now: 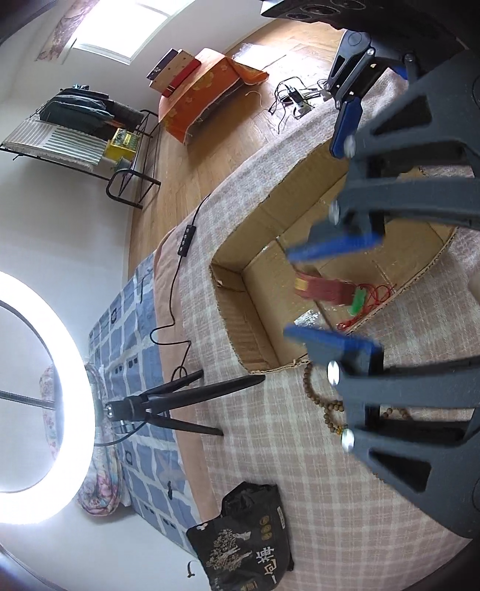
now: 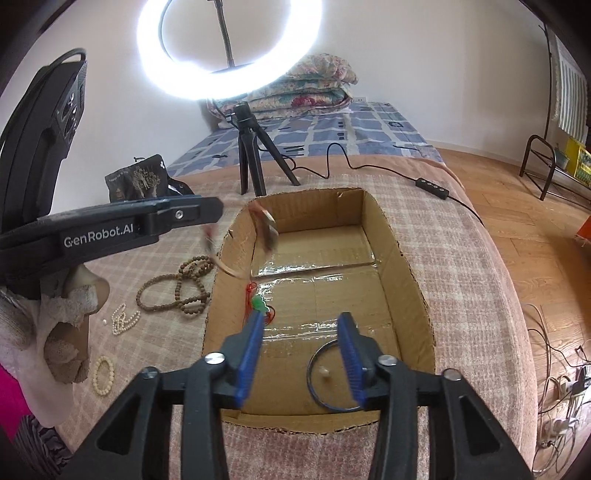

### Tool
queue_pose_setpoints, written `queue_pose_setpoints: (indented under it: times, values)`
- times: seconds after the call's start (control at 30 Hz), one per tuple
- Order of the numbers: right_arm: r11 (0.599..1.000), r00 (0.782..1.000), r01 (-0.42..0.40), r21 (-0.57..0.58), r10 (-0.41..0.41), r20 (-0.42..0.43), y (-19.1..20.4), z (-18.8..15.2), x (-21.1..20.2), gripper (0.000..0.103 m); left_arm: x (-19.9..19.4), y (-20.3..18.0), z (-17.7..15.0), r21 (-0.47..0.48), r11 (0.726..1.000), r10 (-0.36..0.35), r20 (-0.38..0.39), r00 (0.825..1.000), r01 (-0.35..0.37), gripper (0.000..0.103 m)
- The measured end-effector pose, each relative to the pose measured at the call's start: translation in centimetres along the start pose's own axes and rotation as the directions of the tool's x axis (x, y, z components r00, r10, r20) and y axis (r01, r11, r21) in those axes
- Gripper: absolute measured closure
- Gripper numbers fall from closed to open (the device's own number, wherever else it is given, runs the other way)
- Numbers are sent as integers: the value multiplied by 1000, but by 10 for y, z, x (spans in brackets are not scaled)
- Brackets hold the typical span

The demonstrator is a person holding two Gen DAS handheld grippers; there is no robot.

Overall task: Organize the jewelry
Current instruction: 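Open the left tool to drop the watch while the right tool releases the pearl in the box, then move both tools back over the bed toward the loose pearl and cream bead bracelet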

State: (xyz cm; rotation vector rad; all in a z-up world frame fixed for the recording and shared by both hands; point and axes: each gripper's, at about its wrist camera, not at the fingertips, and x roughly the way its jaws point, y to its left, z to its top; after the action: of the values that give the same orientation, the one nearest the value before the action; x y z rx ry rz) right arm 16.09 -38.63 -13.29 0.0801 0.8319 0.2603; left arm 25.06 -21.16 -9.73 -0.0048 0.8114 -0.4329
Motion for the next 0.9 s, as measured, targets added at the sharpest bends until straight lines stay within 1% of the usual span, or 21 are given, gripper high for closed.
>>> queue_pose_setpoints:
  times: [0.03,0.07,0.1,0.13,0.3,0.5,0.73,0.9]
  values:
    - [1000,1000,8,-3,-8,5,0,-1,-1,34,-1,-1,1,0,1000,1,10,1000,-1,42]
    - [1000,1000,16,-6,-16,11,1,-2,-2,29,-3,0,2,-4,1000,8,18,1000,-8,35]
    - [1000,1000,24,-7,-24,14,1,-3,-2,20,-4,0,2,-9,1000,11,22,1000,-11,33]
    - [1000,999,30,-9,-30,15,1,-3,-2,14,-5,2,2,-14,1000,10,24,1000,-9,32]
    - [998,998,59,-12,-59,6,4,-5,0,4,-6,10,1,-33,999,0,6,1000,0,29]
    - [997,997,74,-22,-73,20,12,-5,-4,1,-16,14,0,-34,999,8,17,1000,-8,27]
    - [996,995,92,-12,-92,31,18,-3,-7,0,-29,22,0,-45,999,13,33,999,-11,26]
    - [995,994,95,5,-96,56,22,-1,-17,0,-46,38,-3,-44,998,35,55,998,-33,26]
